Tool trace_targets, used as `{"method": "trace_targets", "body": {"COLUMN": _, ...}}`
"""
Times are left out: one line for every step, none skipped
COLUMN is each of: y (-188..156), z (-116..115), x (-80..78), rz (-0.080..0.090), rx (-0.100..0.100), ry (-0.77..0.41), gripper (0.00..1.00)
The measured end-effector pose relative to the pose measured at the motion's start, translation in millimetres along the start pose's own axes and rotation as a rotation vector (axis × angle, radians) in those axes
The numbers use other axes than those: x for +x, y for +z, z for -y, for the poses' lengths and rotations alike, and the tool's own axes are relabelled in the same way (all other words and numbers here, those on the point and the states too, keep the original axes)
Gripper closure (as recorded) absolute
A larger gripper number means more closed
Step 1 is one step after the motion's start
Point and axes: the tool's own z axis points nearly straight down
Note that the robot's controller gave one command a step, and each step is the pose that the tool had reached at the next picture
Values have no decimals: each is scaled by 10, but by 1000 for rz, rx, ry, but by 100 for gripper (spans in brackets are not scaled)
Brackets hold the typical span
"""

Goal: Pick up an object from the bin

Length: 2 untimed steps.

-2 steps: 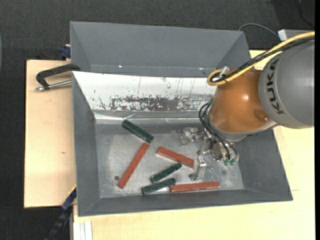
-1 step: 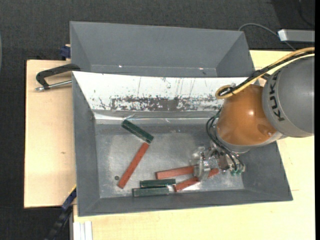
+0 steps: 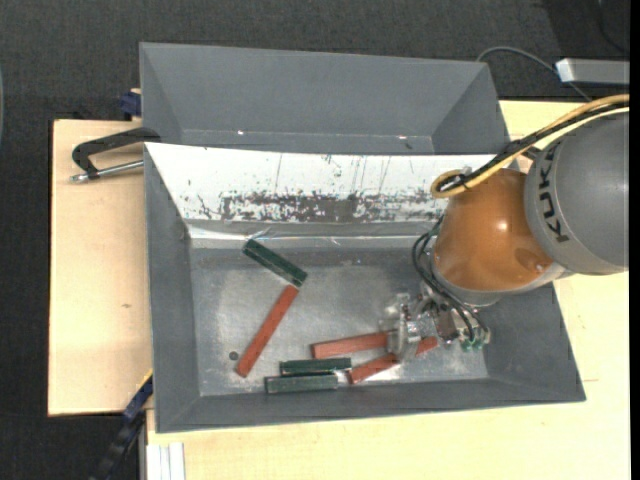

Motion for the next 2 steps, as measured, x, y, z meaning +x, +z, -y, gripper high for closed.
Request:
{"method": "trace_targets", "body": {"y": -475, "z": 173, "x": -176, "rz": -3, "rx": -1, "ry": 15, "gripper": 100}}
{"method": "trace_targets", "body": {"y": -1918, "z": 82, "x": 80, "rz": 4, "rx": 1, "ry": -33, "gripper": 100}}
